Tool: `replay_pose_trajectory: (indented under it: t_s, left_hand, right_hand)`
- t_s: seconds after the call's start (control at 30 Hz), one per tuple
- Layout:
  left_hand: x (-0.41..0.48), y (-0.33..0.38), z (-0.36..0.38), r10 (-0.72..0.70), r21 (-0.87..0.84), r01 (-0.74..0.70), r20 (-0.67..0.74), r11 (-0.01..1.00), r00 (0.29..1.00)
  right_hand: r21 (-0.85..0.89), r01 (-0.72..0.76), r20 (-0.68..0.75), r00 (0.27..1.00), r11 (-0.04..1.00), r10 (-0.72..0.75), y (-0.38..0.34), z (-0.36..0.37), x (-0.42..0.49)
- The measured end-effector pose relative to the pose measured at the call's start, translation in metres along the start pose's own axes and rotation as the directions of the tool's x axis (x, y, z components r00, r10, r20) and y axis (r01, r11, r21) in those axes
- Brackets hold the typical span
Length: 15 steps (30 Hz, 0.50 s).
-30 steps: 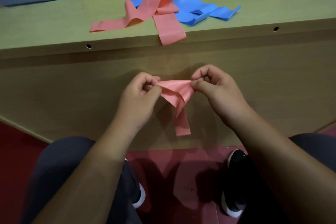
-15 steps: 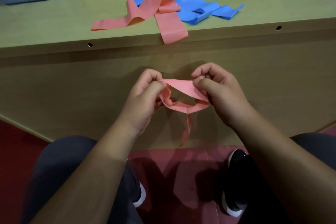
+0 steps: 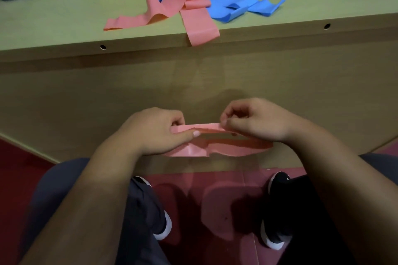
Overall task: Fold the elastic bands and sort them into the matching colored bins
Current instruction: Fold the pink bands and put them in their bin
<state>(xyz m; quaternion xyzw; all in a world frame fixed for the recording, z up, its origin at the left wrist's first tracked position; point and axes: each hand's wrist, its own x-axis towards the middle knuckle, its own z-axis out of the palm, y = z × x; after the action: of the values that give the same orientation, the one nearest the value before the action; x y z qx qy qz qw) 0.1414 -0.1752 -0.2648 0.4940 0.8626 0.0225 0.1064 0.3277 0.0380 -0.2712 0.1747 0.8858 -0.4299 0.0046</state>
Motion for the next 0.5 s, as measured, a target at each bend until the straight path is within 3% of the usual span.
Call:
replay_pose_trajectory:
  t_s: [0.1, 0.2, 0.37, 0.5]
  left_hand:
    - [0.001, 0.002, 0.004, -0.011, 0.081, 0.008, 0.041, 0.997, 0.999]
    - [0.002, 0.0, 0.005, -0.004, 0.071, 0.002, 0.027, 0.997, 1.0]
    - [0.003, -0.004, 0.006, 0.037, -0.058, -0.033, 0.086, 0.998, 0.996]
    - [0.003, -0.004, 0.011, 0.087, -0.23, -0.068, 0.077, 0.971, 0.993]
  right_hand:
    - [-0.082, -0.076, 0.12, 0.989, 0.994, 0.086, -0.001, 0.004, -0.001]
    - [0.041, -0.145, 0.22, 0.966, 0.989, 0.132, -0.003, 0.006, -0.004]
    - [0.381, -0.101, 0.142, 0.989, 0.919, 0.05, 0.005, 0.012, 0.003]
    - [0.481, -0.081, 0.146, 0.989, 0.873, 0.011, 0.006, 0.015, 0.006]
